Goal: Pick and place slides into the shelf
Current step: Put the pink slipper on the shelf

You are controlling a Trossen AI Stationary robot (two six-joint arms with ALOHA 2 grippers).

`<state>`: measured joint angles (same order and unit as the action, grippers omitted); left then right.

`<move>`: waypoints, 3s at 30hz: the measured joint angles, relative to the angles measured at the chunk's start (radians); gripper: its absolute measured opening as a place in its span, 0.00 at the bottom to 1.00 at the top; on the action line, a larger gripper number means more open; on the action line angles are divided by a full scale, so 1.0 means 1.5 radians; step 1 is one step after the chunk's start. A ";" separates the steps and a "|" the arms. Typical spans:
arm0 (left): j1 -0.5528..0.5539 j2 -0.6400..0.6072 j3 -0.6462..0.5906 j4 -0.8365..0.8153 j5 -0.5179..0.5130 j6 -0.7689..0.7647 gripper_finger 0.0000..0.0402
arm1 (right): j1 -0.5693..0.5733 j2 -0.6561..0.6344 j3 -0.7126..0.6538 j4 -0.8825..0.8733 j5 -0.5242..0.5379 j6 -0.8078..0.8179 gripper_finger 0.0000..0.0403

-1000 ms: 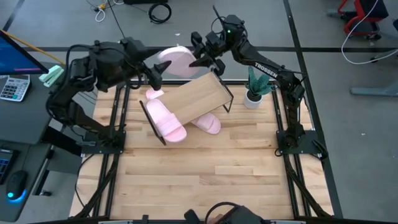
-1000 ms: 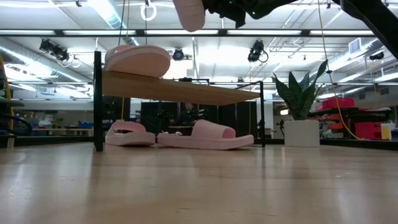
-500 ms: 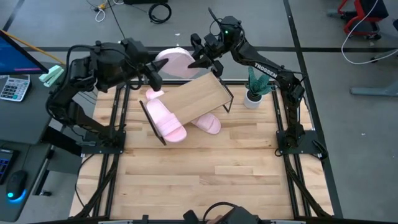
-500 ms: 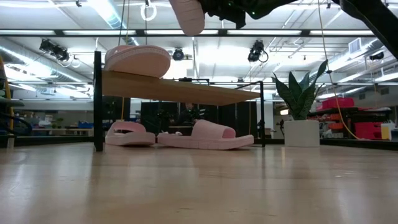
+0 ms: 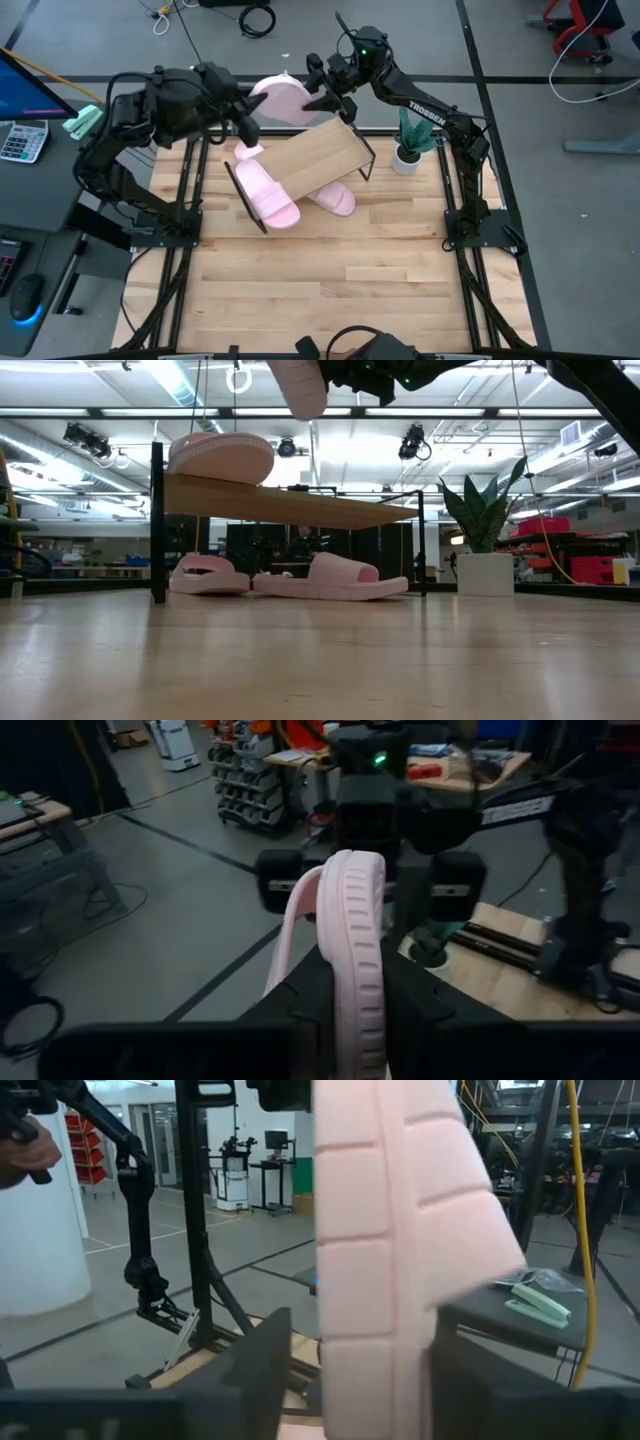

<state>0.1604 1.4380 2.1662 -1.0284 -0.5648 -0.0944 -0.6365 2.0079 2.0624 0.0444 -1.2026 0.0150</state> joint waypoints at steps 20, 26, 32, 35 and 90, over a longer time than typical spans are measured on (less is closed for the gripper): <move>0.045 -0.002 0.000 -0.027 -0.016 0.024 0.12 | -0.003 0.000 0.000 0.001 0.021 0.047 0.81; 0.045 -0.005 0.000 -0.045 -0.005 0.020 0.12 | -0.009 0.000 0.001 0.000 0.046 0.016 0.83; 0.044 -0.005 -0.001 -0.111 0.006 0.002 0.12 | -0.047 -0.002 0.002 0.005 0.168 -0.047 0.82; 0.046 -0.004 0.000 -0.119 0.005 0.000 0.12 | -0.070 -0.008 0.002 -0.005 0.213 -0.047 0.81; -0.103 0.258 0.000 -0.286 -0.036 -0.220 0.11 | 0.000 -0.418 0.001 -0.750 0.481 -0.035 0.68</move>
<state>0.0059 1.8244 2.1662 -1.4580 -0.6189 -0.4240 -0.6361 1.3804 2.0636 -1.0805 -0.4805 -0.0380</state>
